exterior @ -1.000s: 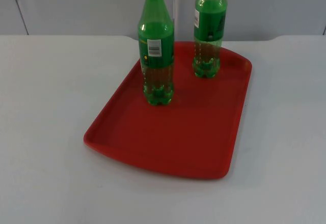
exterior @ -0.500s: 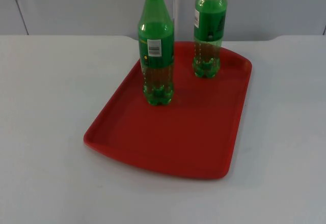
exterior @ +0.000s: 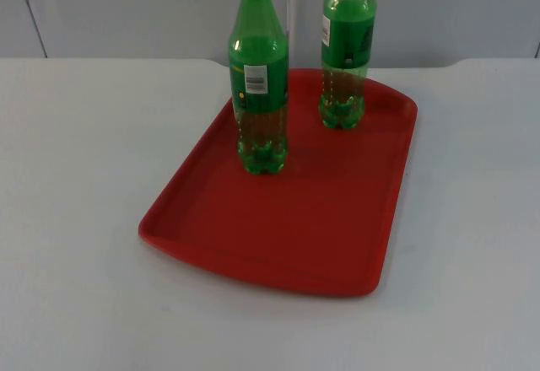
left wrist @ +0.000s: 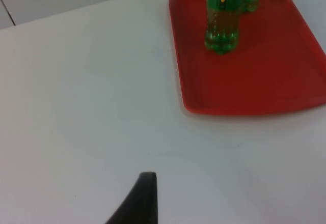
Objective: Place the bottle upright on the tray.
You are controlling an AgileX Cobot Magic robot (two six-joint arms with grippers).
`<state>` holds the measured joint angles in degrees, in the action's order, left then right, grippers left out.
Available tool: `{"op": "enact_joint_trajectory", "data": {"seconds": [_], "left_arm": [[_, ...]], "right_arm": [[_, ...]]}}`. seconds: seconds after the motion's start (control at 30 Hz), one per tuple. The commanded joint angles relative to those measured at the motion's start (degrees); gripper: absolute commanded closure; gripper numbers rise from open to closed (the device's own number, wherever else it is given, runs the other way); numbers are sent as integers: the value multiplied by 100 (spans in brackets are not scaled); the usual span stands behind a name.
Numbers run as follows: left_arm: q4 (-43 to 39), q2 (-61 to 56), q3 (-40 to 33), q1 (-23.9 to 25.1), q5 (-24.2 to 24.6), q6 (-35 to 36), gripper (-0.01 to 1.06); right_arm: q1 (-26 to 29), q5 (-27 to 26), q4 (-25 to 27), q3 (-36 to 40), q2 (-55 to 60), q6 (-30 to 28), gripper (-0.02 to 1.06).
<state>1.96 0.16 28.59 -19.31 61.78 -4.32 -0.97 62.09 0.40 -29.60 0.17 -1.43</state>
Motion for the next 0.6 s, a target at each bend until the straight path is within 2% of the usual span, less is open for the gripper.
{"op": "enact_joint_trajectory", "data": {"seconds": [0.0, 0.23, 0.57], "left_arm": [[12, -16, -29, 8, -17, 5, 0], [12, -16, -29, 56, -17, 4, 0], [12, -16, -29, 940, -17, 4, 0]], "right_arm": [[-29, -22, 20, 15, -17, -52, -1], [-29, -22, 20, 15, -17, -52, -1], [-29, -22, 20, 15, -17, -52, -1]]}}
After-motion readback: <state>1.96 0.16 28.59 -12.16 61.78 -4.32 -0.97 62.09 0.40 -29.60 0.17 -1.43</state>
